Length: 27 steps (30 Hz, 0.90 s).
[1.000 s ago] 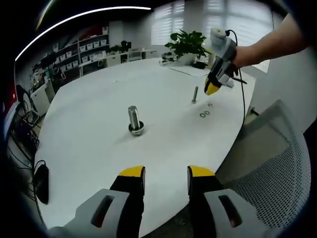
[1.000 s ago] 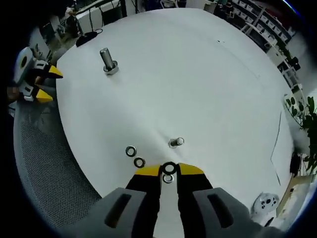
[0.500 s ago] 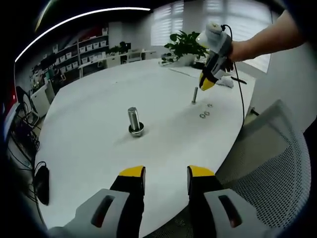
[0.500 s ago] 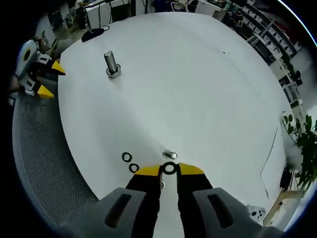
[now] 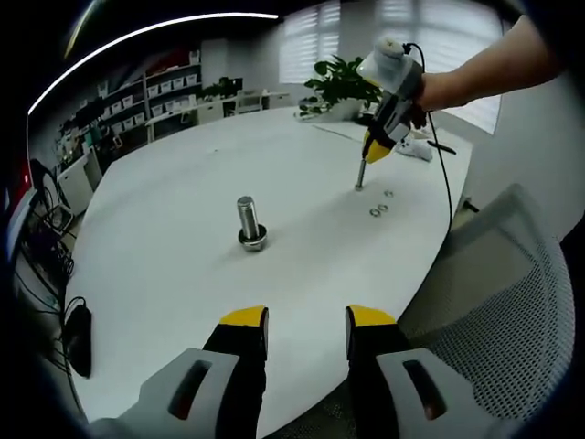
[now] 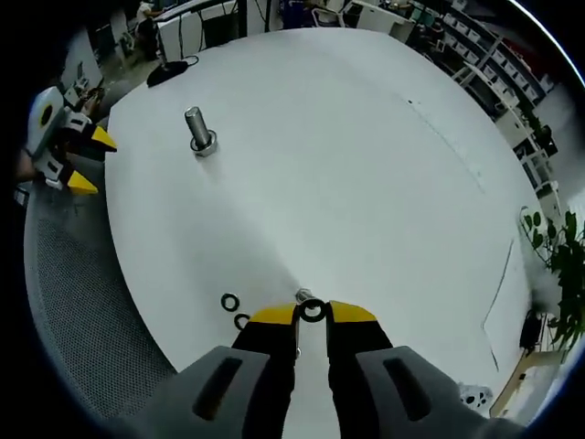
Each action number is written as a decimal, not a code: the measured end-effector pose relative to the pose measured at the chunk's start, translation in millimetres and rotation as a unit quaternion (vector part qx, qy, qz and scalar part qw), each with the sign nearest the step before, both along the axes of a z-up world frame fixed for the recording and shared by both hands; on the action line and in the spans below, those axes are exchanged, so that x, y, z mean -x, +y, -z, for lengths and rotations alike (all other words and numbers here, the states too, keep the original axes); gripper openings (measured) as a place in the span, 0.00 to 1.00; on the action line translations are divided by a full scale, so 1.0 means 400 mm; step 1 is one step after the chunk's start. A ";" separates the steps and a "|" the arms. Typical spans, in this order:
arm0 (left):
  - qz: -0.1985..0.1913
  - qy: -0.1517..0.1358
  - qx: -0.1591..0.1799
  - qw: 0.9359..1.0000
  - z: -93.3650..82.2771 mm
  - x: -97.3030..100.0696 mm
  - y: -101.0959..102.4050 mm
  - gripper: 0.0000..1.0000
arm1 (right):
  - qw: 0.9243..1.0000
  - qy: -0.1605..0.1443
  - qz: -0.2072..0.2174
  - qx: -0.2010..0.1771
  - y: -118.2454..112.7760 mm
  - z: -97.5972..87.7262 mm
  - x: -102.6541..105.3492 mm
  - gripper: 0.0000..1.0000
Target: Place the washer onto the threaded stud by aligning its center hole with the stud, sliding it down to the base, and recovering from edge contact or off-axis alignment until the washer reaches the visible bottom stop.
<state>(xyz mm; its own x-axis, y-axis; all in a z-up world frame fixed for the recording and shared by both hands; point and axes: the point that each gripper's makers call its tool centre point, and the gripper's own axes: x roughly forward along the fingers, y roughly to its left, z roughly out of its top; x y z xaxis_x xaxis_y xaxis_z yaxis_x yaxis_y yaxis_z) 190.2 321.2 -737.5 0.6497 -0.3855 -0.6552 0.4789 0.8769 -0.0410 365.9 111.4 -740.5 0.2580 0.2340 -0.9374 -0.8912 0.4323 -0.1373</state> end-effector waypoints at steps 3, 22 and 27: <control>-0.001 -0.001 0.000 1.000 -0.001 -0.001 0.001 0.32 | 1.000 -0.002 -0.003 -0.003 0.006 -0.003 -0.002 0.13; 0.000 -0.001 0.000 1.000 -0.001 0.000 0.000 0.32 | 1.000 0.012 -0.007 -0.018 0.034 0.027 -0.017 0.03; 0.002 0.001 0.000 1.000 0.002 0.000 -0.001 0.32 | 0.999 0.008 0.026 -0.030 0.009 0.013 -0.044 0.04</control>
<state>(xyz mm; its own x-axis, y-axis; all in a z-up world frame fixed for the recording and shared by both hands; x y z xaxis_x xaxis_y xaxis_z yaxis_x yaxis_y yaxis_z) 190.1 320.7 -738.1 0.6464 -0.3882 -0.6569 0.4823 0.8750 -0.0424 383.5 115.0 -745.7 0.2568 0.2759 -0.9262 -0.8694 0.4847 -0.0966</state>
